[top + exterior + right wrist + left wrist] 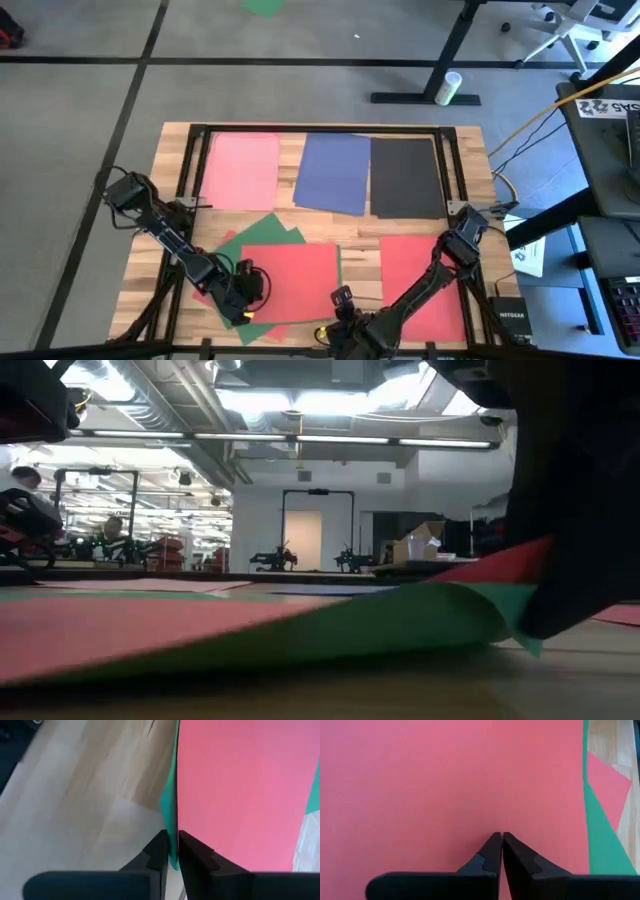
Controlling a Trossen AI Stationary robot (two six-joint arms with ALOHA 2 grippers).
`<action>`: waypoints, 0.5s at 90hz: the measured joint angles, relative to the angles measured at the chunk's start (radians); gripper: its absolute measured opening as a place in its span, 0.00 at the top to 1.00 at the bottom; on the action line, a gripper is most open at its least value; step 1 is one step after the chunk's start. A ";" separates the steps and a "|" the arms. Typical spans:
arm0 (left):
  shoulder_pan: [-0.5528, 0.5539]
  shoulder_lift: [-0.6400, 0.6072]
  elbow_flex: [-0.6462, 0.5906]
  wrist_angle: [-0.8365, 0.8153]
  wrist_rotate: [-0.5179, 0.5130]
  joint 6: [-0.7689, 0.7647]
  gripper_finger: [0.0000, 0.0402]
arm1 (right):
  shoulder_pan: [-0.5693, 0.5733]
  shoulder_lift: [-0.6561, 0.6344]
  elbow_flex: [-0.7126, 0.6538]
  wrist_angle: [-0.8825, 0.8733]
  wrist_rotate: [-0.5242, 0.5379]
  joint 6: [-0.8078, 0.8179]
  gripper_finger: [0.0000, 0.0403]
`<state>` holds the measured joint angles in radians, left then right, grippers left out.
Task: Organize paper
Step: Stack the red paper on top of the other red paper on the table
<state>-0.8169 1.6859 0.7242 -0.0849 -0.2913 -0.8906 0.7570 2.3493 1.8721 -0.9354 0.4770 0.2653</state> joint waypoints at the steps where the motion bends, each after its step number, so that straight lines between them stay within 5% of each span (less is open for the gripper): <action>1: 0.000 0.000 0.000 0.000 0.000 0.000 1.00 | 0.000 0.000 0.000 0.002 0.000 0.000 0.93; 45: 0.000 0.000 0.000 0.000 0.000 0.000 1.00 | -0.007 0.000 0.001 0.081 -0.105 0.015 0.93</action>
<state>-0.8173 1.6863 0.7246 -0.0848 -0.2909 -0.8906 0.7502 2.3493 1.8729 -0.8539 0.3721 0.2808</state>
